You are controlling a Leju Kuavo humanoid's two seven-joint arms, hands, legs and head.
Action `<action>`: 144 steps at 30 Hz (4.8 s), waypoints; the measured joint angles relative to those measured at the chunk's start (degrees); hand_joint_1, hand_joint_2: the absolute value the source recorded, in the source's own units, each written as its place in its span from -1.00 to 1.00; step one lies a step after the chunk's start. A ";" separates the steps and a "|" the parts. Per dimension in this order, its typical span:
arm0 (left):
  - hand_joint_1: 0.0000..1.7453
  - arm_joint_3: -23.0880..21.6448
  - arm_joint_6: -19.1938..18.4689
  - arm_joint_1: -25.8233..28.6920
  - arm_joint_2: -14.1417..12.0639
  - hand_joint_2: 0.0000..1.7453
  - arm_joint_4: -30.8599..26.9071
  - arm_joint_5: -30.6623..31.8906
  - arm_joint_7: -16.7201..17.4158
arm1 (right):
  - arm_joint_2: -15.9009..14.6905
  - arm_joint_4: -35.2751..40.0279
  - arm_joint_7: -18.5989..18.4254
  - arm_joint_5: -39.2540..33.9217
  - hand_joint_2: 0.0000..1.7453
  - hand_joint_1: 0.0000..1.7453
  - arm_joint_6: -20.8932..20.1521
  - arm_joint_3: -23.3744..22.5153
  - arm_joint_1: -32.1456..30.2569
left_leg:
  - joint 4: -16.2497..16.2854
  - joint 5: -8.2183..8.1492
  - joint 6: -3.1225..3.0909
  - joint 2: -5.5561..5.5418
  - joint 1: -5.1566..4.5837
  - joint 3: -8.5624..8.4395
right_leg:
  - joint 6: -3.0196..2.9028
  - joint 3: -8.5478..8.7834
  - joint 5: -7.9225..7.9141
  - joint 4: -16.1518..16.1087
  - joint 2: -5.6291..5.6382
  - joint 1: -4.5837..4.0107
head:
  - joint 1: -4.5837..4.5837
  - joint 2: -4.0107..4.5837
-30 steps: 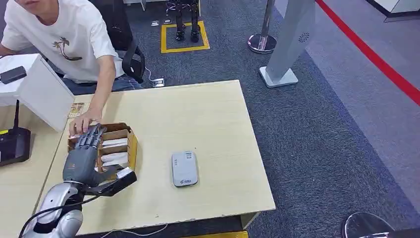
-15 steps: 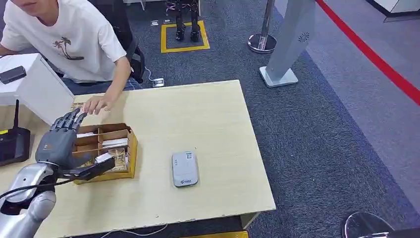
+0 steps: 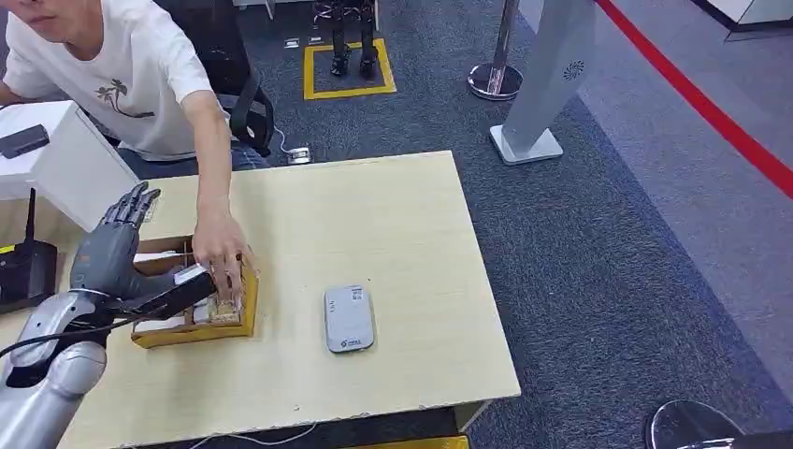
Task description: Pass the card to the sensor for recognition and then transmit it.
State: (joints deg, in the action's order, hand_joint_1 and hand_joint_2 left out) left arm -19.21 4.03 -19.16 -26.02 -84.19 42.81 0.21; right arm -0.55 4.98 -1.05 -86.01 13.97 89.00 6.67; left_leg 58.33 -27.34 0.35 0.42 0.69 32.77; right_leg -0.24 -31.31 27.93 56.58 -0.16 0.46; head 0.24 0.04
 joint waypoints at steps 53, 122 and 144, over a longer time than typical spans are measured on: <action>-1.00 11.23 -2.33 11.47 15.31 1.00 -8.07 -50.04 -15.66 | 4.59 1.09 5.64 -0.99 1.00 -1.00 4.94 -9.86 -1.31 | -0.03 -0.06 -0.03 0.21 0.01 0.03 | -0.01 -0.09 0.04 0.00 0.19 -0.01 | -0.04 0.00; -1.00 14.18 -6.02 16.04 6.07 1.00 -21.69 2.83 4.36 | -2.45 -1.71 14.18 -1.01 1.00 -1.00 4.39 -16.87 -1.30 | -0.02 0.00 -0.07 -0.06 0.01 0.11 | 0.02 -0.11 0.00 -0.04 -0.09 -0.02 | -0.06 0.00; -1.00 13.75 -16.69 15.61 -3.36 1.00 -19.82 1.28 5.67 | -2.25 -1.70 11.83 -1.01 1.00 -1.00 4.90 -17.14 -1.19 | -0.02 0.00 -0.06 -0.02 0.05 0.11 | 0.00 -0.14 0.01 -0.03 -0.04 -0.05 | -0.07 0.00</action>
State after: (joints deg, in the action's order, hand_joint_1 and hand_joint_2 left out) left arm -5.46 -12.66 -3.55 -29.39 -104.02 44.09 5.88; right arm -2.80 3.28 10.78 -87.01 18.86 71.87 5.48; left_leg 58.30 -27.34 0.29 0.40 0.74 32.88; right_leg -0.24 -31.45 27.94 56.55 -0.20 0.41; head 0.17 0.04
